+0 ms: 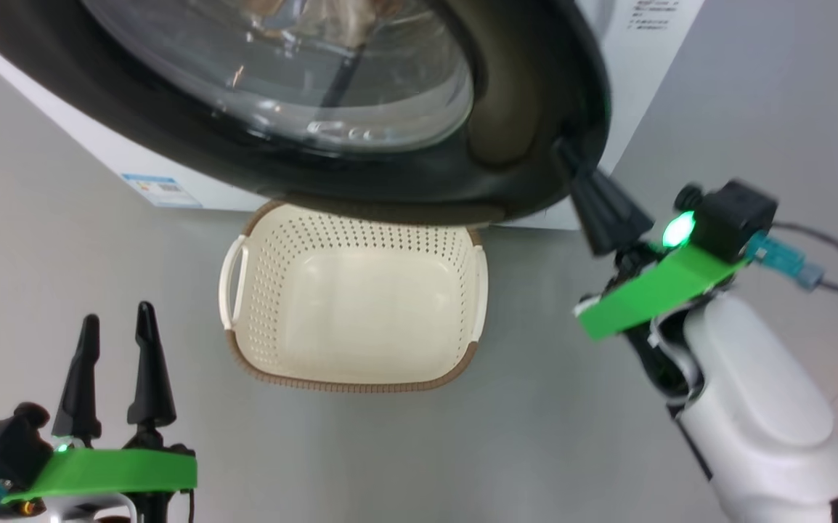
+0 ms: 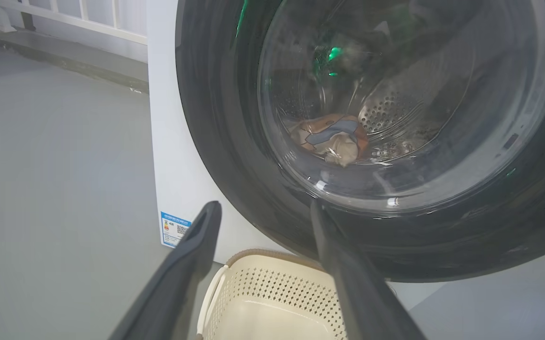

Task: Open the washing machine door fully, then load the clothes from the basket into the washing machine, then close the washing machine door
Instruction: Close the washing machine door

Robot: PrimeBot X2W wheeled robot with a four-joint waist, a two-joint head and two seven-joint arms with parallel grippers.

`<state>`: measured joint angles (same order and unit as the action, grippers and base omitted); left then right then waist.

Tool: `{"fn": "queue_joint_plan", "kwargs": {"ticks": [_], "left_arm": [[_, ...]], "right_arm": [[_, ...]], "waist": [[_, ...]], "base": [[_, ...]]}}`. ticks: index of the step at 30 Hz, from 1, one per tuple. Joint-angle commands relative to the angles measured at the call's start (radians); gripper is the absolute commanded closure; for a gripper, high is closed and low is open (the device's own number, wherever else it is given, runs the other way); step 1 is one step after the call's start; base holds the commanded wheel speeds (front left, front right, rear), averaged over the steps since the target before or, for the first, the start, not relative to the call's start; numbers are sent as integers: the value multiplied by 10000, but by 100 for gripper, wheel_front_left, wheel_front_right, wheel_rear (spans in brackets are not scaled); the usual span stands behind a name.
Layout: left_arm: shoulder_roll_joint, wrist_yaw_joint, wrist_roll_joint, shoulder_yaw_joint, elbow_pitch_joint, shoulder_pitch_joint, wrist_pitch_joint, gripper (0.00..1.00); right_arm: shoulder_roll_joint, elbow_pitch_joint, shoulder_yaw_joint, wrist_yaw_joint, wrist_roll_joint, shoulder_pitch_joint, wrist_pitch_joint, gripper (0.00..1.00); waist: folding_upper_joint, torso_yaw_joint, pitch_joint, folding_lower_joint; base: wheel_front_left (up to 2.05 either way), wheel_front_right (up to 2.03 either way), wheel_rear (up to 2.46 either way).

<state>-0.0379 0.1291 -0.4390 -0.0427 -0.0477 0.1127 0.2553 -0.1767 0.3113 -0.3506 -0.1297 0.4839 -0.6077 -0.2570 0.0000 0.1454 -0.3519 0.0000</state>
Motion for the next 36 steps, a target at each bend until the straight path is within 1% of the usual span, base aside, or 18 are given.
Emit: {"fn": "queue_joint_plan", "kwargs": {"ticks": [1, 9, 23, 27, 32, 33, 34, 35, 36], "left_arm": [[-124, 15, -82, -292, 311, 300, 65, 0], [-124, 15, -217, -68, 433, 508, 65, 0], [-124, 15, -277, 106, 571, 703, 65, 0], [-124, 15, -238, 93, 514, 690, 65, 0], [-124, 15, -134, 65, 355, 592, 65, 0], [-124, 15, -110, 65, 315, 573, 65, 0], [-124, 15, -88, 51, 272, 553, 65, 0], [-124, 15, -71, 28, 232, 532, 65, 0], [-124, 15, -53, -1, 191, 508, 65, 0]], "right_arm": [[55, -121, 21, -10, -54, -335, -48, 100], [-74, 409, 575, -10, -96, -1353, -48, 100], [29, 748, 1635, -10, -300, -2346, -48, 100], [84, 659, 1456, -10, -338, -2200, -48, 100], [95, 537, 1015, -10, -184, -1550, -48, 100], [89, 512, 946, -10, -161, -1407, -48, 89], [91, 487, 887, -10, -139, -1261, -48, 76], [108, 453, 848, -10, -109, -1113, -48, 56], [119, 418, 804, -10, -97, -959, -48, 22]], "waist": [[0, 122, -200, 0], [0, 421, -551, 0], [0, 669, -936, 0], [0, 623, -857, 0], [0, 473, -585, 0], [0, 434, -529, 0], [0, 393, -469, 0], [0, 347, -408, 0], [0, 298, -339, 0]], "base": [[0, 0, 0], [0, 0, 0], [0, 0, 0], [0, 0, 0], [0, 0, 0], [0, 0, 0], [0, 0, 0], [0, 0, 0], [0, 0, 0]]}}
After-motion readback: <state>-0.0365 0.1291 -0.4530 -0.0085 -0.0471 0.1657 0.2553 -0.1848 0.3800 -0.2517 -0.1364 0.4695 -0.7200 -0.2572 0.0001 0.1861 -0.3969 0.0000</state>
